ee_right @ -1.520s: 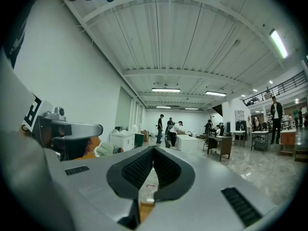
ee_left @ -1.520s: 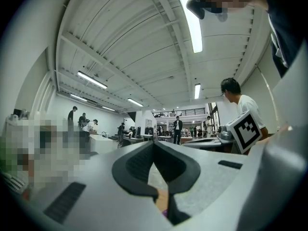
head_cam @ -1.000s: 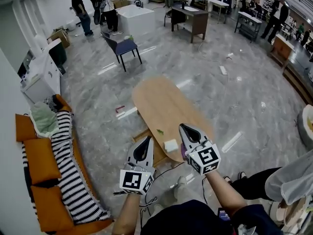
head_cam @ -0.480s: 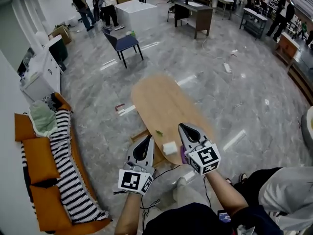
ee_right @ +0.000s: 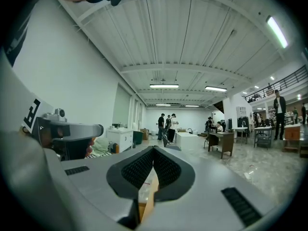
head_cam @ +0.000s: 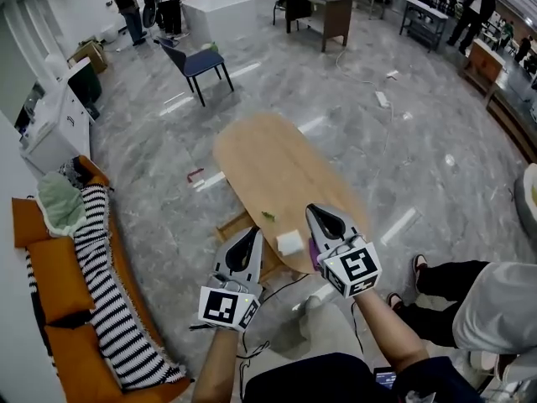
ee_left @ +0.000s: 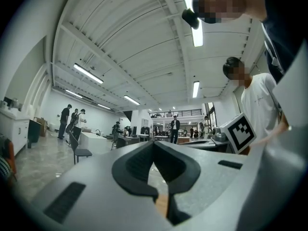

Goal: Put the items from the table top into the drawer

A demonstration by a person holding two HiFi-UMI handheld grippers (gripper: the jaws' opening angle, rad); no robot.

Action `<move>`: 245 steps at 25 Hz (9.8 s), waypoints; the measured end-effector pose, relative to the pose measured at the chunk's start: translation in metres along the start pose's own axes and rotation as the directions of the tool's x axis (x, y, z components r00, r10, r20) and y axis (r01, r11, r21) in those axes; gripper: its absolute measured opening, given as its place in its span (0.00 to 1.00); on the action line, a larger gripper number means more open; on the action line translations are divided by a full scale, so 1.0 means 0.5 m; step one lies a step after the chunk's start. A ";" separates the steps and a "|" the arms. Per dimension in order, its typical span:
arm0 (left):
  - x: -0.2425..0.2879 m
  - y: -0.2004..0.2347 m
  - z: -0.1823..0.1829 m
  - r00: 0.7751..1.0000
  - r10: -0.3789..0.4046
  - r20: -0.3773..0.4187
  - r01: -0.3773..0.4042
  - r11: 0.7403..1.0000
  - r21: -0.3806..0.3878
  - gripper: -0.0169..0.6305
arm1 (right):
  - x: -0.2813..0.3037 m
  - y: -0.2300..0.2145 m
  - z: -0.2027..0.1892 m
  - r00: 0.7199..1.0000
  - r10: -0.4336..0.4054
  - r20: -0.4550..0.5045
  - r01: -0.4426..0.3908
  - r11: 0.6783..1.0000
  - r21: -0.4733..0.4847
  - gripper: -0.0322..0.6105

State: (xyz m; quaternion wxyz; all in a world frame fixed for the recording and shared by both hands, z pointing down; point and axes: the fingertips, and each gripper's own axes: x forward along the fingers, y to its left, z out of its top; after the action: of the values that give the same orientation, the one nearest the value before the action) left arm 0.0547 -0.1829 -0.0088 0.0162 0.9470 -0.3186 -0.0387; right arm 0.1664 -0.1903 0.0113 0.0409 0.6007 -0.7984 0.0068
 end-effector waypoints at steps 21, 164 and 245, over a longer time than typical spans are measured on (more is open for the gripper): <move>0.006 0.068 -0.325 0.998 -0.060 0.025 0.061 0.998 -0.010 0.03 | 0.071 -0.001 -0.290 0.998 -0.058 0.026 0.059 0.998 -0.021 0.08; 0.003 0.212 -1.049 0.929 -0.148 -0.340 0.177 0.982 0.058 0.58 | 0.159 0.070 -0.790 0.998 -0.038 0.046 0.046 0.983 -0.176 0.08; -0.088 0.176 -0.929 0.977 -0.119 -0.179 0.143 0.982 0.127 0.18 | 0.113 0.145 -0.783 0.999 -0.050 0.020 0.053 0.968 -0.245 0.08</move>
State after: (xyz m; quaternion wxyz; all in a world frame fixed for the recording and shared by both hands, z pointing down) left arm 0.0056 -0.2239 0.4618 -0.0254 0.9646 -0.2547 0.0637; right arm 0.1036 -0.2005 0.4083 0.1097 0.6115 -0.7776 -0.0973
